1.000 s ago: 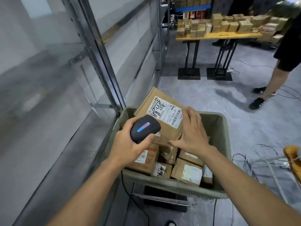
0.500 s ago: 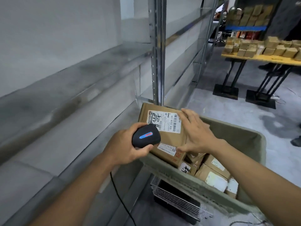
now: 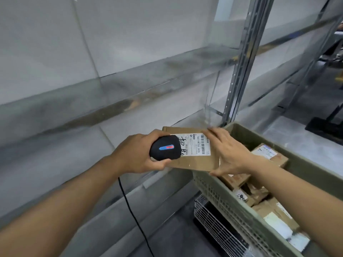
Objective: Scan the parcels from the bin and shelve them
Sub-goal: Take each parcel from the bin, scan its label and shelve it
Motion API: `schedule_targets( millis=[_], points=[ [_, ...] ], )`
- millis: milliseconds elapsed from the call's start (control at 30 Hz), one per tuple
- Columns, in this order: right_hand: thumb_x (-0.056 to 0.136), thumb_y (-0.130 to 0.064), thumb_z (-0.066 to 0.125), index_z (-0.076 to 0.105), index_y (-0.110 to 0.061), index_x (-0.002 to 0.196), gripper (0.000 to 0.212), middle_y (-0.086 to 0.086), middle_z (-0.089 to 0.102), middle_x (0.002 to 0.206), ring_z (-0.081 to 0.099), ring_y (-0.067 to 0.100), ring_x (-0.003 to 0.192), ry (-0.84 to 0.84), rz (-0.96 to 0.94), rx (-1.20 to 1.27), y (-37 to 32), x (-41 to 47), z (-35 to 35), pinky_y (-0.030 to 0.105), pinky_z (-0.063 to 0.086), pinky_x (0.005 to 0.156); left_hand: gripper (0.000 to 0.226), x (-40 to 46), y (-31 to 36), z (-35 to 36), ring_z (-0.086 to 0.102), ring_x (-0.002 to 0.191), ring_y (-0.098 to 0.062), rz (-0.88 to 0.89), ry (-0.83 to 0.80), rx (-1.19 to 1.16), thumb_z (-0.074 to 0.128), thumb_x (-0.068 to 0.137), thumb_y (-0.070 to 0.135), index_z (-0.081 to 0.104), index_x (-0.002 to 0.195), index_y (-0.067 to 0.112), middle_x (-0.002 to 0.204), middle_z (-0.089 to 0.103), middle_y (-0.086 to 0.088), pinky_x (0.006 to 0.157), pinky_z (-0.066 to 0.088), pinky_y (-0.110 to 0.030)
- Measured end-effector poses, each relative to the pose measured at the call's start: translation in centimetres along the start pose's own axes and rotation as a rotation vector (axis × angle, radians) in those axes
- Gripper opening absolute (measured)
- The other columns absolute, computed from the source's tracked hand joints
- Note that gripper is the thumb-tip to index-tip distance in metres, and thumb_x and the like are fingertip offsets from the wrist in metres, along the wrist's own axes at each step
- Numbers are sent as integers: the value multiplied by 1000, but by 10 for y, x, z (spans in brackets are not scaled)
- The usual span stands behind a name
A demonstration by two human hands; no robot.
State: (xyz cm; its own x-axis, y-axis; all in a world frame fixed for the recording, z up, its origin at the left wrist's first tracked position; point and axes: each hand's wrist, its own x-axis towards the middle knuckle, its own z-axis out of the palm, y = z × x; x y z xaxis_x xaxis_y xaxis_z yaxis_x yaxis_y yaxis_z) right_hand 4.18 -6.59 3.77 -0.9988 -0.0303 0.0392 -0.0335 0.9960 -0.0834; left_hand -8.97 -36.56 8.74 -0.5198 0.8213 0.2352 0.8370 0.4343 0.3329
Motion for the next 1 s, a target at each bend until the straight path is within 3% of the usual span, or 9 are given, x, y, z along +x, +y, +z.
schedule_targets(
  millis=[100, 200, 400, 633, 867, 1000],
  points=[
    [61, -81, 71, -11, -21, 160, 142, 2, -3, 165, -1, 25, 153, -13, -92, 16, -7, 5, 1, 38, 6, 121, 73, -25, 14, -4, 72, 88, -17, -52, 9, 60, 60, 67, 73, 38, 132, 48, 106, 74, 16, 77, 58, -35],
    [61, -81, 72, -7, -21, 160, 140, 5, -2, 166, 1, 26, 153, -16, -183, 25, -15, 8, 5, 43, 12, 124, 75, -47, 29, -5, 72, 85, -20, -94, 20, 133, 57, 66, 74, 38, 133, 47, 103, 76, 13, 75, 57, -32],
    [59, -77, 78, -4, -19, 161, 143, 4, -1, 165, 1, 24, 152, -24, -312, 41, -34, 12, 9, 34, 6, 119, 73, -85, 47, -13, 72, 80, -23, -150, 65, 200, 59, 68, 73, 39, 133, 46, 98, 76, 11, 71, 58, -37],
    [55, -76, 79, -2, -19, 161, 145, 0, 1, 164, 2, 21, 152, -5, -414, 67, -68, 23, 5, 33, 13, 123, 70, -130, 56, -27, 72, 81, -20, -225, 125, 141, 65, 72, 69, 41, 132, 43, 103, 75, 12, 72, 59, -38],
    [51, -81, 73, 2, -19, 161, 144, 0, 6, 162, 7, 23, 152, 13, -459, 81, -111, 32, 3, 47, 34, 119, 70, -178, 52, -38, 70, 83, -9, -277, 172, 91, 69, 73, 66, 45, 133, 39, 108, 73, 15, 73, 59, -31],
    [51, -81, 73, 4, -17, 161, 145, 5, 10, 164, 9, 25, 153, 18, -503, 77, -136, 35, 8, 47, 31, 121, 71, -205, 50, -45, 70, 84, -10, -290, 194, 115, 67, 72, 66, 45, 134, 37, 110, 73, 13, 73, 57, -26]
  ],
)
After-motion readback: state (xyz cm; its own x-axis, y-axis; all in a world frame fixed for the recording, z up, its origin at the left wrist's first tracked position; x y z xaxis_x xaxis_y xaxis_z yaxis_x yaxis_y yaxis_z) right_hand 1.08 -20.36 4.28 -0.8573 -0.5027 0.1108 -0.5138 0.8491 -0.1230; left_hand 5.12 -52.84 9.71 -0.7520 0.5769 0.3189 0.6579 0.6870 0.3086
